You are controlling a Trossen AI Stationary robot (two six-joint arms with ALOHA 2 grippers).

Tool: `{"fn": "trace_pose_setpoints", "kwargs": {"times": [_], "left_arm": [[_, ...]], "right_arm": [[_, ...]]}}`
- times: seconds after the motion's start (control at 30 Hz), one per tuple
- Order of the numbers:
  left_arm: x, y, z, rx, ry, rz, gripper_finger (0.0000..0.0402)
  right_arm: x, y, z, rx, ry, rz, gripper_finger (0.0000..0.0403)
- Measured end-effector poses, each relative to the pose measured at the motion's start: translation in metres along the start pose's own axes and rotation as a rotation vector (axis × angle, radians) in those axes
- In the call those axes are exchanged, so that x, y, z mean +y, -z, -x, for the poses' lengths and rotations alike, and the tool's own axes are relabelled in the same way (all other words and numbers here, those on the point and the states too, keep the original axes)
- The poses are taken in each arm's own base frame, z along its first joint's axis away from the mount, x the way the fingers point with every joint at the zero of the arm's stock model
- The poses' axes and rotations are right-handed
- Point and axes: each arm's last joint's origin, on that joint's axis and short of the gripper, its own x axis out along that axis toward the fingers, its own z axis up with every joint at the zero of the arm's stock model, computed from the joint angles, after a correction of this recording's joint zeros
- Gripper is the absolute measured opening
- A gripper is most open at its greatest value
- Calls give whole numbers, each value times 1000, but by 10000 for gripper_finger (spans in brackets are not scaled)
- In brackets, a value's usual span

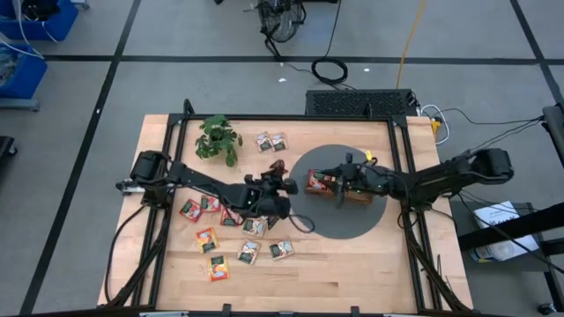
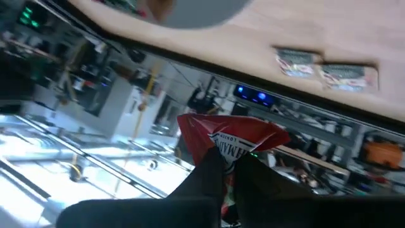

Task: Pick & Place Tea
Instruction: Put the red tea bag into the left section of the wooden organizer

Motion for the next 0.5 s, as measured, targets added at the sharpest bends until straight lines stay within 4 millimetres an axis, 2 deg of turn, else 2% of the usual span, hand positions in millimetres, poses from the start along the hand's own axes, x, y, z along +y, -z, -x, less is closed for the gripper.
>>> {"fn": "trace_pose_setpoints", "kwargs": {"times": [0.1,0.3,0.5], "left_arm": [[7,-4,11,-11,-56,40,14],[21,-9,29,-48,-170,117,17],[23,-13,36,-66,-192,119,15]], "right_arm": [[0,-1,-11,-34,-7,1,123],[4,-6,-37,-72,-154,-11,123],[3,-3,-56,-15,-201,2,142]]}}
